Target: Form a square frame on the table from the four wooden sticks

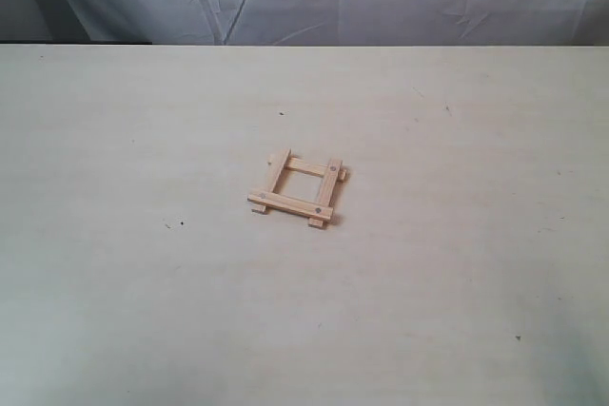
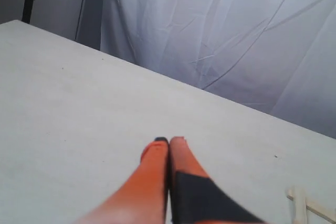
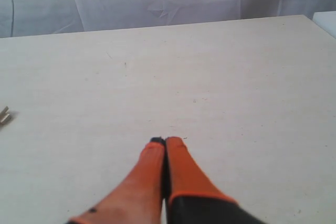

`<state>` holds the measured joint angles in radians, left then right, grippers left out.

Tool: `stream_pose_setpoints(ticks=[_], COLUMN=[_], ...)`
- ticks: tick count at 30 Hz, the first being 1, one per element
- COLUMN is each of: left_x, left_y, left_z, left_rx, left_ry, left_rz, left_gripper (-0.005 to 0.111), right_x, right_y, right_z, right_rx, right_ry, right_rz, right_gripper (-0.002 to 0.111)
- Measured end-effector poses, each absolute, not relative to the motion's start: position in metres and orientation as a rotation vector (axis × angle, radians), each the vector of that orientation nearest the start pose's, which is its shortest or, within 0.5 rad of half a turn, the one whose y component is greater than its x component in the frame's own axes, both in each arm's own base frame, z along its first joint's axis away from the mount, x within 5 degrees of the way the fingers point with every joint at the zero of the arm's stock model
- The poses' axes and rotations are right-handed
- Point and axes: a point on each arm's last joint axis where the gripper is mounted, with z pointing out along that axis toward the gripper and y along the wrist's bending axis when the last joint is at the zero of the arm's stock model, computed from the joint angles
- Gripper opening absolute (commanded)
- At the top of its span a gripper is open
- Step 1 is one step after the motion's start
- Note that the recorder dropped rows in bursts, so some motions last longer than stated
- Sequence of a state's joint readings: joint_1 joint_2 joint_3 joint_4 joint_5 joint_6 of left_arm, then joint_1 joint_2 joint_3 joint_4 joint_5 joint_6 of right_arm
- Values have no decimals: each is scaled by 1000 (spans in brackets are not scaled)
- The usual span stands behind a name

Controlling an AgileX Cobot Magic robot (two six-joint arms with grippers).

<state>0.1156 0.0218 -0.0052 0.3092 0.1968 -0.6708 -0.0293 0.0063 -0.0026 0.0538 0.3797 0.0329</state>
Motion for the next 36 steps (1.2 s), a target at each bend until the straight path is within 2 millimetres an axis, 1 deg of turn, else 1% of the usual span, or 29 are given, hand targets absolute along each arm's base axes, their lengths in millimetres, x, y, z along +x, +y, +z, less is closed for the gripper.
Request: stream_pose_setpoints(ticks=[4,7,14,22,25,28,30,36], left_x=[55,55,55,55,55,55,55,55], left_y=[12,11,6,7,6,1,-1,-1], left_z=[197,195,193,193,193,192,192,192], left_rx=[-445,-434,-356,-303,-250,-105,-45,-5], left_ry=[1617,1649,1690,1697,1710,1732,1735,1736], left_rz=[-139,-153,-208,-155,-129,-89,-62,-39], left_gripper=[0,0,0,0,0,0,0,0], right_x=[53,53,53,53,53,53,53,53], right_y=[0,0,0,0,0,0,0,0], right_z=[180,180,180,180,180,180,180,180], right_rx=[91,91,91,91,91,91,91,91], right_ry=[1865,1865,1865,1865,1865,1865,1865,1865], right_rz=[56,56,56,56,56,56,56,56], right_gripper=[0,0,0,0,0,0,0,0])
